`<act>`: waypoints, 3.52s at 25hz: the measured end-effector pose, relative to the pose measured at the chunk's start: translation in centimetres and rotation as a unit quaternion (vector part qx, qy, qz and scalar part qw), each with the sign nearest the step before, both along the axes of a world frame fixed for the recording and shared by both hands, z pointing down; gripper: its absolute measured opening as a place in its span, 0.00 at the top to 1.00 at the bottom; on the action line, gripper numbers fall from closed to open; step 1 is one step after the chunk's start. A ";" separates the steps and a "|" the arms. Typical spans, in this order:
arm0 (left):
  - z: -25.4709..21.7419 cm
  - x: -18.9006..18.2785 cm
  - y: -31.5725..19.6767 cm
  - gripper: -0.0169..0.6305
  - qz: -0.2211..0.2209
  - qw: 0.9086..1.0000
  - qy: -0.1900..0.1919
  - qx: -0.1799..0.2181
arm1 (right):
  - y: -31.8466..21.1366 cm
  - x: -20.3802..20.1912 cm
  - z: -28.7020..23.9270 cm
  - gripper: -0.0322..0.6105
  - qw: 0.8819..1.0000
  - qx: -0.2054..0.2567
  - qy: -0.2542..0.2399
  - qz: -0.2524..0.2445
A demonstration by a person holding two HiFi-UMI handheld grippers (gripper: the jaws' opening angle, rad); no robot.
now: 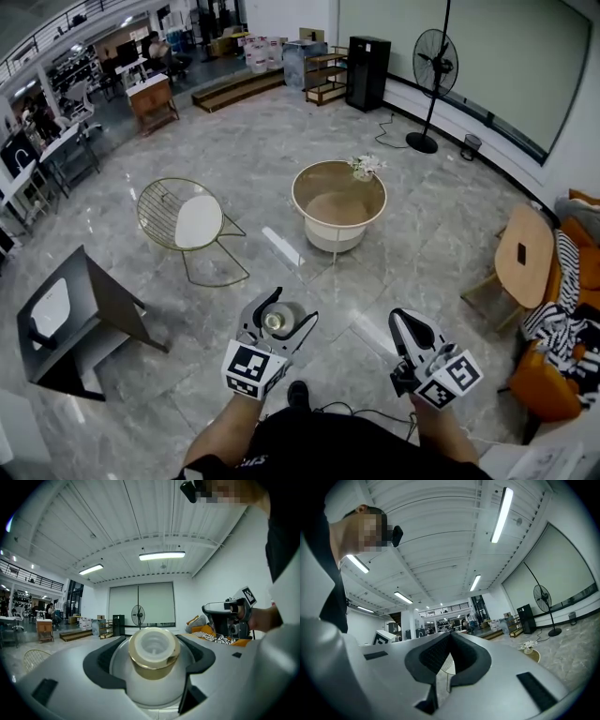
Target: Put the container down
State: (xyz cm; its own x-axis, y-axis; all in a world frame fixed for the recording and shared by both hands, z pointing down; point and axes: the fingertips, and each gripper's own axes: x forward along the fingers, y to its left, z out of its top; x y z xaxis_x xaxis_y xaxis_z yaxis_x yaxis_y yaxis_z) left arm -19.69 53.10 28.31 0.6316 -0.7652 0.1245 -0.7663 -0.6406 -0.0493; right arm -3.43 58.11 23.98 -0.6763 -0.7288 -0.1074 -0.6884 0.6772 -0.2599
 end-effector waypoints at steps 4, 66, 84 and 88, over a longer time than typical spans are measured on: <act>-0.1 -2.8 -3.5 0.44 0.013 1.000 0.000 0.005 | -3.9 -4.6 -0.3 0.93 1.000 -0.001 0.003 -0.011; 2.9 17.4 -48.2 0.44 -0.010 0.999 -0.021 -0.043 | -49.5 17.4 4.8 0.93 0.997 -0.058 -0.036 -0.029; 6.0 16.0 -72.7 0.44 0.019 0.998 -0.013 -0.056 | -72.5 15.2 7.5 0.93 0.996 -0.092 -0.009 -0.004; 5.8 14.5 -79.9 0.44 0.024 0.998 -0.015 -0.055 | -79.8 13.1 7.6 0.93 0.995 -0.100 -0.003 -0.006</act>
State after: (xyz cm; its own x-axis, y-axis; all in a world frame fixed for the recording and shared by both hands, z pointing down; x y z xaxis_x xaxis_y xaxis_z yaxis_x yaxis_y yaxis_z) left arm -5.17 -26.85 34.14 0.6615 -0.7153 0.2253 -0.7344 -0.6787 0.0013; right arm 9.67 -21.69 31.61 -0.6852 -0.7275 0.0346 -0.6781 0.6200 -0.3947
